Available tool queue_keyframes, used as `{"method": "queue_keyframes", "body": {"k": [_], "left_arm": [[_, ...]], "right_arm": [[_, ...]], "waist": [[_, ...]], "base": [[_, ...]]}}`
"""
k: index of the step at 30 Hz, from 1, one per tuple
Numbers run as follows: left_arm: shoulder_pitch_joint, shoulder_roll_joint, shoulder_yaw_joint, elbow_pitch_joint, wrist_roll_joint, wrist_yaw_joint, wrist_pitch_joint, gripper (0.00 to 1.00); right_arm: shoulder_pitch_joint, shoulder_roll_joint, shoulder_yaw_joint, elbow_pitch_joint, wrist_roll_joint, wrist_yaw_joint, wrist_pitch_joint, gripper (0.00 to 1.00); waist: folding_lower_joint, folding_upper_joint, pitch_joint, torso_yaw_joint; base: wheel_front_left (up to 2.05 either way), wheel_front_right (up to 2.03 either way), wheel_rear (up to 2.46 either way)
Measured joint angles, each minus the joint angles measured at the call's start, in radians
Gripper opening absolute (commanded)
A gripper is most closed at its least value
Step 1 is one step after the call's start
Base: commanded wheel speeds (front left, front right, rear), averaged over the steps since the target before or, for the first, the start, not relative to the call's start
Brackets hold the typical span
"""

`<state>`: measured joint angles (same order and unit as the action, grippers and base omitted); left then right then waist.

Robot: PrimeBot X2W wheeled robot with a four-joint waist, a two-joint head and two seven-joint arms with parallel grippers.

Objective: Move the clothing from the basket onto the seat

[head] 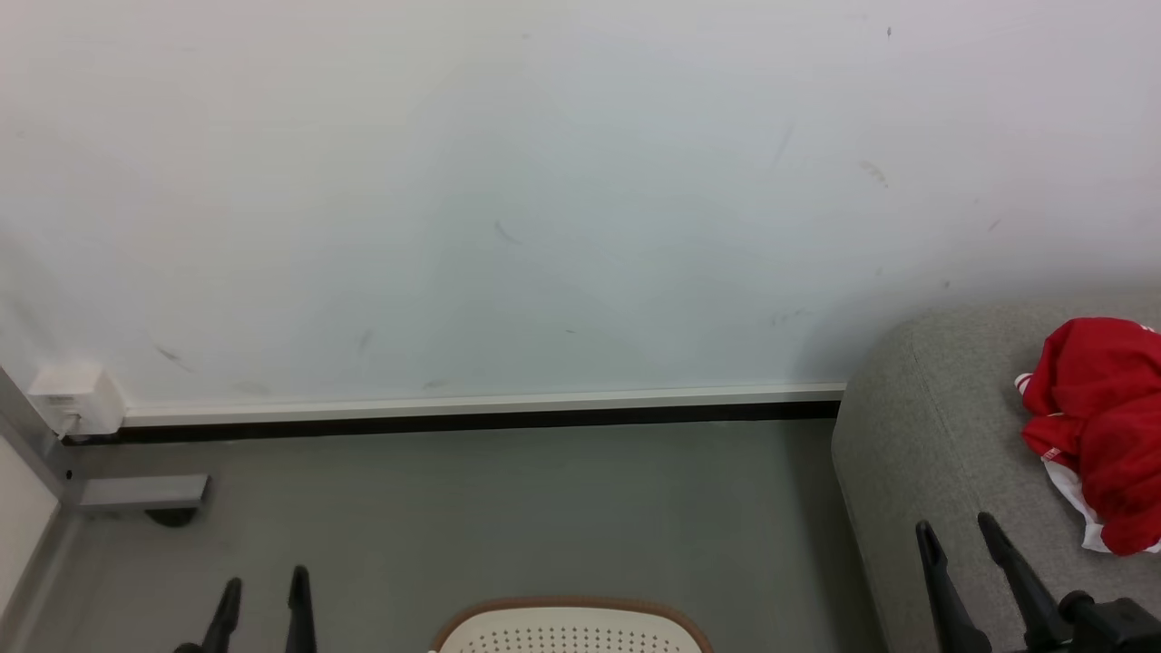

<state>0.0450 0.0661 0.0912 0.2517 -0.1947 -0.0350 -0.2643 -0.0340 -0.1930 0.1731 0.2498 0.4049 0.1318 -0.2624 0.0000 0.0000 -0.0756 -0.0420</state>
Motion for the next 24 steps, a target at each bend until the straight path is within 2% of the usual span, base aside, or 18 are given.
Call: {"method": "queue_keyframes", "body": {"k": [1, 7, 24], "left_arm": [[0.002, -0.002, -0.001, 0.004, 0.000, 0.000, 0.000, 0.00], [0.022, -0.018, 0.001, 0.050, -0.026, 0.000, 0.019, 0.00], [-0.006, -0.018, 0.004, 0.039, -0.335, -0.019, 0.096, 0.00]], "right_arm": [[0.002, 0.002, 0.001, 0.004, 0.000, 0.000, 0.000, 0.00], [0.033, 0.018, 0.008, 0.041, 0.028, 0.000, 0.016, 0.00], [0.020, 0.044, -0.056, 0.036, 0.286, 0.000, 0.095, 0.00]], "waist": [[0.0000, 0.0000, 0.000, 0.000], [0.0000, 0.0000, 0.001, 0.000], [0.0000, 0.0000, 0.012, 0.006]], "base": [[0.00, 0.00, 0.00], [0.00, 0.00, 0.00], [0.00, 0.00, 0.00]]}}
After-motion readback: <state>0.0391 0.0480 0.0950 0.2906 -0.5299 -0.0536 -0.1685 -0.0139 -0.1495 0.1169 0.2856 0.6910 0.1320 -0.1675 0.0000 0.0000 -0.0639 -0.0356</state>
